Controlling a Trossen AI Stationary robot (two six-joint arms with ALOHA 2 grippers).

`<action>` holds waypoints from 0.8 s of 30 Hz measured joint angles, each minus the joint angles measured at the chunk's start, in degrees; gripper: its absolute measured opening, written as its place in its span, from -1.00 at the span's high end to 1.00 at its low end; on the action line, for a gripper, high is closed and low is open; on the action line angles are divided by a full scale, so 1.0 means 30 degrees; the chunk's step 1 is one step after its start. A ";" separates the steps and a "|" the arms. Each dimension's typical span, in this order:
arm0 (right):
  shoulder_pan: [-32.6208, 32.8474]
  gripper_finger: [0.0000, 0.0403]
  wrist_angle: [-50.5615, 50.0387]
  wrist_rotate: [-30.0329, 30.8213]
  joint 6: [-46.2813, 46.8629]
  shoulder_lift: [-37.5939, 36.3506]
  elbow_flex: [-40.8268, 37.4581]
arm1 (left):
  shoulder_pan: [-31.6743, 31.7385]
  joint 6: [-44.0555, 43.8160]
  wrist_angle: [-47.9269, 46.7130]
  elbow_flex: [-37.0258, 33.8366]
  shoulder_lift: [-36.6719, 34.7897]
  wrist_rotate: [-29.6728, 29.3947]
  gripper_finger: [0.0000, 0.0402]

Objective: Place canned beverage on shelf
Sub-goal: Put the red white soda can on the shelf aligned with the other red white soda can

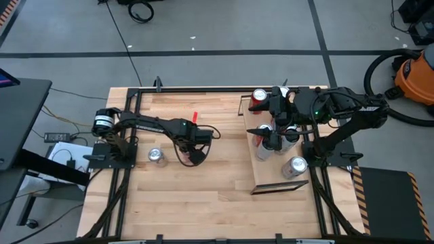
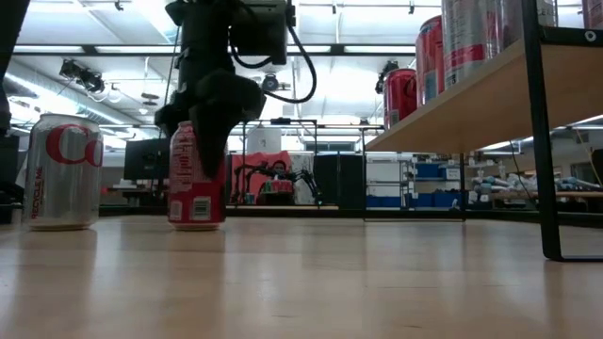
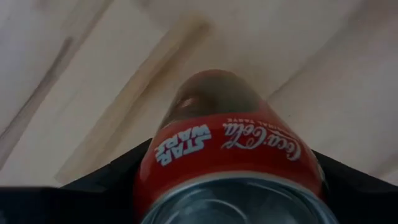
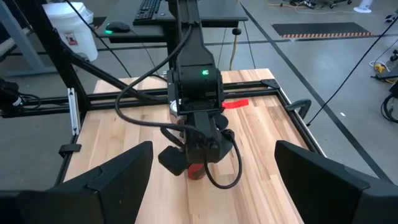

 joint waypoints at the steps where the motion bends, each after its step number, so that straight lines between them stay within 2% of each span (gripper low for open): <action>1: 0.0000 -0.73 -0.0004 -0.0101 0.0000 0.0000 0.0000 | 0.0067 0.0363 0.0371 -0.0015 -0.0065 0.0191 -0.53; 5: 0.0000 -0.73 -0.0498 -0.0360 -0.0019 0.0000 0.0000 | 0.0564 0.2950 -0.0115 0.1482 -0.0046 0.1204 -0.51; 11: -0.0160 -0.73 -0.1714 -0.0331 0.0080 0.0000 0.0000 | 0.1453 0.7863 -0.1926 0.5674 0.0633 0.0964 -0.50; 16: -0.0160 -0.73 -0.1776 0.0092 0.0183 -0.0082 0.0000 | 0.2018 1.1693 -0.3563 0.8957 0.1862 0.0484 -0.50; 20: -0.0160 -0.73 -0.2389 0.0933 0.1004 -0.0536 0.0000 | 0.1698 1.5196 -0.5547 1.2195 0.3218 -0.0996 -0.51; 24: -0.0129 -0.73 -0.2956 0.1638 0.1915 -0.0984 0.0000 | 0.1641 1.6585 -0.6572 1.4803 0.4604 -0.1317 -0.52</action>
